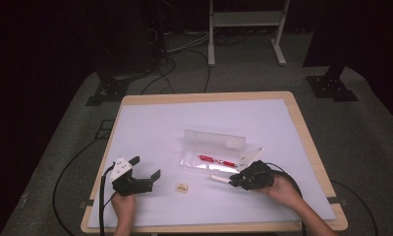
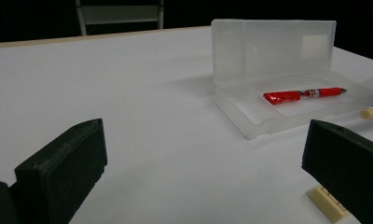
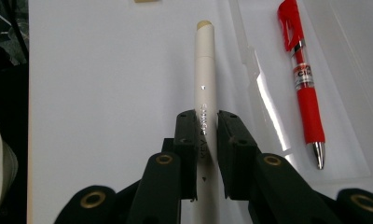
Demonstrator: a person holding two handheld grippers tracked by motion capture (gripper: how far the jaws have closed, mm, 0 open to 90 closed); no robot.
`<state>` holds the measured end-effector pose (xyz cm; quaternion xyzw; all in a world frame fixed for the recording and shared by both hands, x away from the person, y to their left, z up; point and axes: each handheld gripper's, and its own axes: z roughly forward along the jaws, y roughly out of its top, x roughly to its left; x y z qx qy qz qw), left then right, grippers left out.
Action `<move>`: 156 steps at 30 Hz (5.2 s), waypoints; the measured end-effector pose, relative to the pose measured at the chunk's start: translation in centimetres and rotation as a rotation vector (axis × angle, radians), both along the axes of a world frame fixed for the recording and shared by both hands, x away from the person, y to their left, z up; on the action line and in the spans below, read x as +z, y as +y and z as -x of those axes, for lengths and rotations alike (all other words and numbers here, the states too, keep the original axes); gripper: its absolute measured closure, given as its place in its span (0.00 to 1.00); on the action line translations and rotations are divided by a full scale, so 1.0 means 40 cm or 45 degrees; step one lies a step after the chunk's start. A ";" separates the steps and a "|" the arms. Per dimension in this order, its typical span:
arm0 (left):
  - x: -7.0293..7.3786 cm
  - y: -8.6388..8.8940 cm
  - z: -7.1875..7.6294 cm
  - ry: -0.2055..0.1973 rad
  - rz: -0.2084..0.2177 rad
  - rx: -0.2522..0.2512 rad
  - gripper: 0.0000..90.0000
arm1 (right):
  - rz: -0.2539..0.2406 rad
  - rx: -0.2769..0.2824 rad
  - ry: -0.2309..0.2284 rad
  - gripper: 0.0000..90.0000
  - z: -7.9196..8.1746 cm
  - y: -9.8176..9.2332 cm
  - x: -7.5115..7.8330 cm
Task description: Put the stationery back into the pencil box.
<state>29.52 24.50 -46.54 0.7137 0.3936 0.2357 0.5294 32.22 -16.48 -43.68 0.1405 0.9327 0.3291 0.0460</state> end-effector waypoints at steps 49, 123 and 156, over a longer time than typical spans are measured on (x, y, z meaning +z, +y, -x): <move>0.000 0.001 0.001 -0.003 0.012 -0.002 0.00 | 0.040 -0.006 -0.028 0.86 -0.111 0.084 0.053; -0.001 0.001 0.000 -0.003 0.020 -0.004 0.00 | 0.095 -0.022 0.032 0.83 -0.177 0.122 -0.014; 0.000 0.003 0.001 -0.003 0.017 -0.002 0.00 | -0.016 0.084 0.023 0.68 -0.097 0.169 0.043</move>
